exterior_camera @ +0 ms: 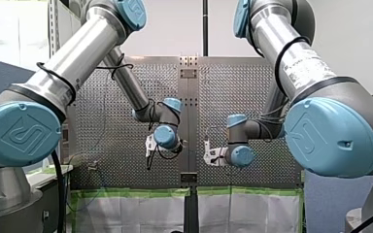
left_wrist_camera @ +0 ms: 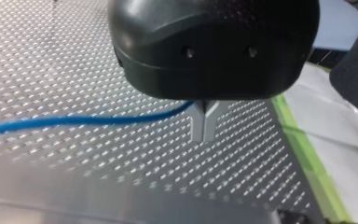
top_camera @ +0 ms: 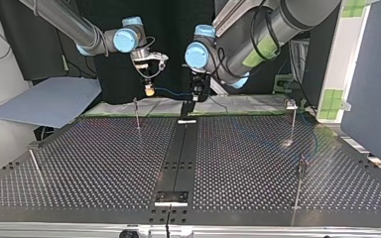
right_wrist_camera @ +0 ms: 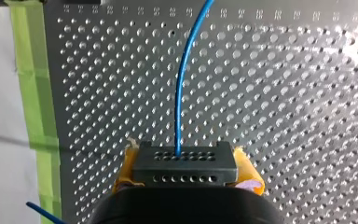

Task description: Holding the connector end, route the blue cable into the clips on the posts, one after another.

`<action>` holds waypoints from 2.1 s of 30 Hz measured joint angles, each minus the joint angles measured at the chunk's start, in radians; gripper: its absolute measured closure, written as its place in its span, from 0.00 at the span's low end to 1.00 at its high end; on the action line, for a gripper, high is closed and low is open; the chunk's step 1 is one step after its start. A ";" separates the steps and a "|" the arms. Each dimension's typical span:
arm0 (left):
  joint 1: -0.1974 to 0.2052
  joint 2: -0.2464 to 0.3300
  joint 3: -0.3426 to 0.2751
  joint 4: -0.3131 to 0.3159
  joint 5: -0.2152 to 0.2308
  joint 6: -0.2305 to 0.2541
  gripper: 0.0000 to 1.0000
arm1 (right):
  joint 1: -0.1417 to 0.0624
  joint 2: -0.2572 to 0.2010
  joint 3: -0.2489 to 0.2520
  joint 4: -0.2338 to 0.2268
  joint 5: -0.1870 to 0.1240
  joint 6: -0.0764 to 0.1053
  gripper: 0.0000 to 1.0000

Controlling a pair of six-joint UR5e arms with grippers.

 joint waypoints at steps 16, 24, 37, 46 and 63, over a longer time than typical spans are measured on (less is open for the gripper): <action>-0.050 -0.143 0.017 0.172 0.046 -0.033 1.00 | -0.061 0.062 0.050 -0.073 0.004 -0.005 1.00; -0.078 -0.146 0.053 0.183 0.042 -0.050 1.00 | -0.100 0.116 0.060 -0.131 0.008 -0.005 1.00; -0.171 -0.236 0.163 0.147 -0.028 -0.067 1.00 | -0.210 0.121 0.085 -0.224 -0.058 -0.002 1.00; -0.209 -0.304 0.253 0.156 -0.081 -0.074 1.00 | -0.282 0.122 0.091 -0.223 -0.129 -0.023 1.00; -0.264 -0.366 0.388 0.113 -0.133 -0.077 1.00 | -0.292 0.123 0.091 -0.208 -0.170 -0.054 1.00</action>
